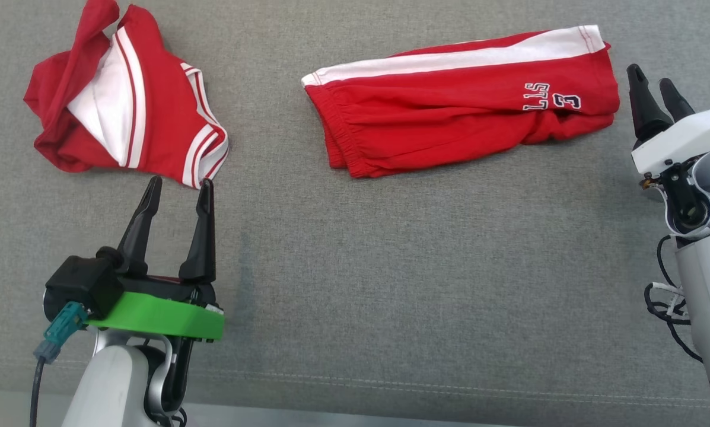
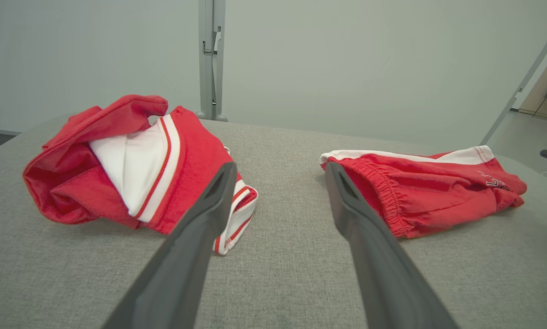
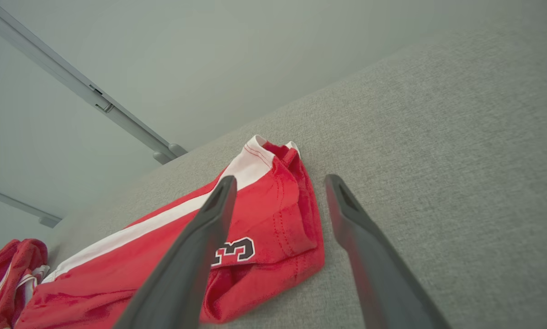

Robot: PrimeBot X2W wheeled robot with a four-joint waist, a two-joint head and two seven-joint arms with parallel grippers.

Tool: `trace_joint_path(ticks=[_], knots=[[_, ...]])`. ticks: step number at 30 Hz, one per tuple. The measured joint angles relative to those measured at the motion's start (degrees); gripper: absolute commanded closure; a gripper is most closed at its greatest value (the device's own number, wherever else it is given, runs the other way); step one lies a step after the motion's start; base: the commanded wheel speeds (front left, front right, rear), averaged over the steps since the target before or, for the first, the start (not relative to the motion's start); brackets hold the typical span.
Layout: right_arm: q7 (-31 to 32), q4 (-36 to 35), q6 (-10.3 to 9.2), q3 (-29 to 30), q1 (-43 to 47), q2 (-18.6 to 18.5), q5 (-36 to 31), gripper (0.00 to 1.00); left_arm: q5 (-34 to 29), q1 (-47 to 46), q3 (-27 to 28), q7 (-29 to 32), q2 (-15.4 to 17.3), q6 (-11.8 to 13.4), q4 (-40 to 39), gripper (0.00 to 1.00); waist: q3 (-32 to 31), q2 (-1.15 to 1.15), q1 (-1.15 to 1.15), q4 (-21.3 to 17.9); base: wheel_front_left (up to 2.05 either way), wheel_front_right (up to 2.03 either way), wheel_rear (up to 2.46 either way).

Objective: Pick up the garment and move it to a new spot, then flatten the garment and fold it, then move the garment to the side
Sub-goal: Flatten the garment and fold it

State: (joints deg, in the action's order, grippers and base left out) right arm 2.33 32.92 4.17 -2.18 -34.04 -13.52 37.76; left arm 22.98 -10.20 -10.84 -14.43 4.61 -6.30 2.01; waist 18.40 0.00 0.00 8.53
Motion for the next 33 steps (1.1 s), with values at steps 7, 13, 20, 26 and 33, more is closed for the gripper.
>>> trace_joint_path(ticks=[7,13,20,26,33], knots=[[4.9,6.0,-2.71,-1.0,-4.5,-1.2,-1.0,0.0,0.0,-1.0,0.3,0.0,-0.3,-0.3,0.4,0.0,2.3,0.0,0.0,2.5,0.0,0.0,0.0],[7.9,10.5,-5.72,-0.5,-7.5,-1.7,-1.5,0.0,0.0,-1.6,0.6,0.0,-0.6,-0.6,0.5,0.0,3.8,0.0,0.0,4.0,0.0,0.0,0.0],[10.9,14.6,-7.83,-0.3,-10.6,-2.1,-1.6,0.0,0.0,-1.8,1.5,0.0,-1.0,-0.7,0.8,0.0,4.6,0.0,0.0,4.8,0.0,0.0,0.0],[12.9,16.4,-6.65,-0.1,-12.3,-1.0,0.4,0.0,0.0,-2.0,1.7,0.0,-1.5,-0.7,1.1,0.0,4.4,0.0,0.0,4.9,0.0,0.0,0.0],[13.6,18.2,-4.65,-0.5,-12.7,1.1,1.2,1.0,-0.1,-2.1,1.9,0.0,-1.5,-0.7,1.7,0.0,3.1,0.0,0.0,4.6,0.0,0.0,0.0]])
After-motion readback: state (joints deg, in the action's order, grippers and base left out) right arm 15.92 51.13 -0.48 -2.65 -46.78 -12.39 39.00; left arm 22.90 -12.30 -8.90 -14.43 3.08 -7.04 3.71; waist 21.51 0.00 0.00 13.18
